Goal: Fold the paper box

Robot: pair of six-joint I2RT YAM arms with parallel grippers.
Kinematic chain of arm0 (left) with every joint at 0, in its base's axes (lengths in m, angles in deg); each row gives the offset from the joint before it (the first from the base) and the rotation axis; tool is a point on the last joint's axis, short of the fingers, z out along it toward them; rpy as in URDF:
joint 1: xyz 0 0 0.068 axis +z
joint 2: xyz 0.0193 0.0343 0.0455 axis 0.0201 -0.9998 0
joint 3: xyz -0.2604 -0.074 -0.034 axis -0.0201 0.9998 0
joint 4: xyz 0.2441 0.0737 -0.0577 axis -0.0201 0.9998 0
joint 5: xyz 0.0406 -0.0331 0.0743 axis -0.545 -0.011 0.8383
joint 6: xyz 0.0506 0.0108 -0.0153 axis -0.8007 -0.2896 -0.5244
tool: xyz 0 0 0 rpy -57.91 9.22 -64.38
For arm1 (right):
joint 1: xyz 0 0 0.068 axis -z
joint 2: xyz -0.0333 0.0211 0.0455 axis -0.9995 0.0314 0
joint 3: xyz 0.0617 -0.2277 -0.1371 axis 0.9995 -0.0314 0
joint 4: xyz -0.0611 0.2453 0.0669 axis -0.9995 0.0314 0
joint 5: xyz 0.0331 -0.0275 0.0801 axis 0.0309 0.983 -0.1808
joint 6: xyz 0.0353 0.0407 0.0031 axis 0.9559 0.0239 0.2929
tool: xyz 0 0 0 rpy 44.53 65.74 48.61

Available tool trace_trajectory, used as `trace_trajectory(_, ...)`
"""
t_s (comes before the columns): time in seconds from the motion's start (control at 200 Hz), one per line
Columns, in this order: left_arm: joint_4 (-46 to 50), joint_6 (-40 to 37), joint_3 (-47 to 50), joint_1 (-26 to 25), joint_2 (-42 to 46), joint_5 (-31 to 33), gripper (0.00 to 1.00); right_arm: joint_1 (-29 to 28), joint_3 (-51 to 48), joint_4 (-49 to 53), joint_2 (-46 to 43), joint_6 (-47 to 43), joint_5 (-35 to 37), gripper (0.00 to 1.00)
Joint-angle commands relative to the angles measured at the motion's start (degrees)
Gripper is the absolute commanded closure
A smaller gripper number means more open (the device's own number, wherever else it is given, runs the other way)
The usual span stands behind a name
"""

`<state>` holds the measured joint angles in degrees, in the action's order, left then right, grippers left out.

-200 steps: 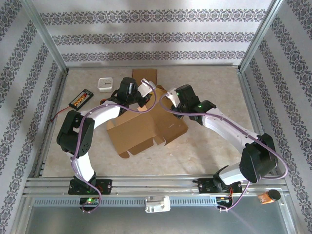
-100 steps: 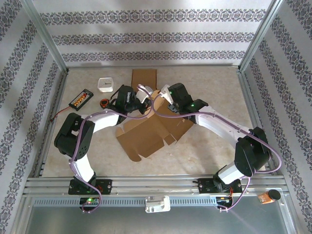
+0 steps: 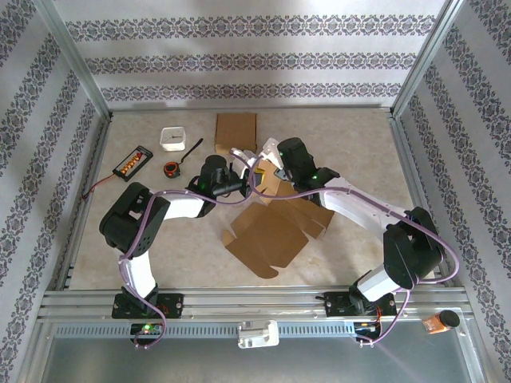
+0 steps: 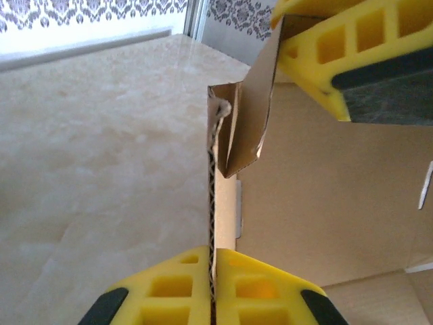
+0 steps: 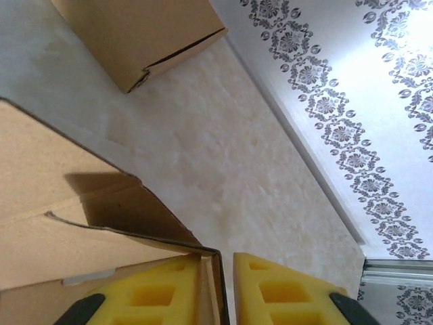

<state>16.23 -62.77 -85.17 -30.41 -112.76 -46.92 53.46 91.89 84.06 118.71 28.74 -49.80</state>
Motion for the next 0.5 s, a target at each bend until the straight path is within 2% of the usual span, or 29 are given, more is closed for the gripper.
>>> trace_trajectory(0.0,-1.83,-0.93,-1.36,-1.31,-0.06,-1.38,0.99,0.12,-1.0,-3.1,-3.57,0.41,-3.45,0.79)
trace_trajectory(0.145,-1.6,-2.52,-1.59,-1.78,-0.27,-0.13,1.0,0.74,-2.39,-1.86,-4.32,0.62,-5.3,0.78)
trace_trajectory(0.235,0.65,-6.31,-1.9,-2.03,0.32,2.82,1.0,0.9,-1.21,2.01,-4.59,3.0,-8.15,0.6)
trace_trajectory(0.33,7.6,-12.99,-3.6,-2.13,1.27,7.55,1.0,1.09,1.43,7.36,-5.84,6.0,-11.29,0.29)
trace_trajectory(0.365,10.09,-15.4,-4.47,-2.14,1.51,8.65,1.0,1.25,1.83,8.56,-6.47,6.59,-11.48,0.21)
trace_trajectory(0.5,14.19,-20.4,-5.54,-2.04,2.64,10.41,1.0,3.95,2.2,12.2,-9.12,7.81,-12.0,0.08)
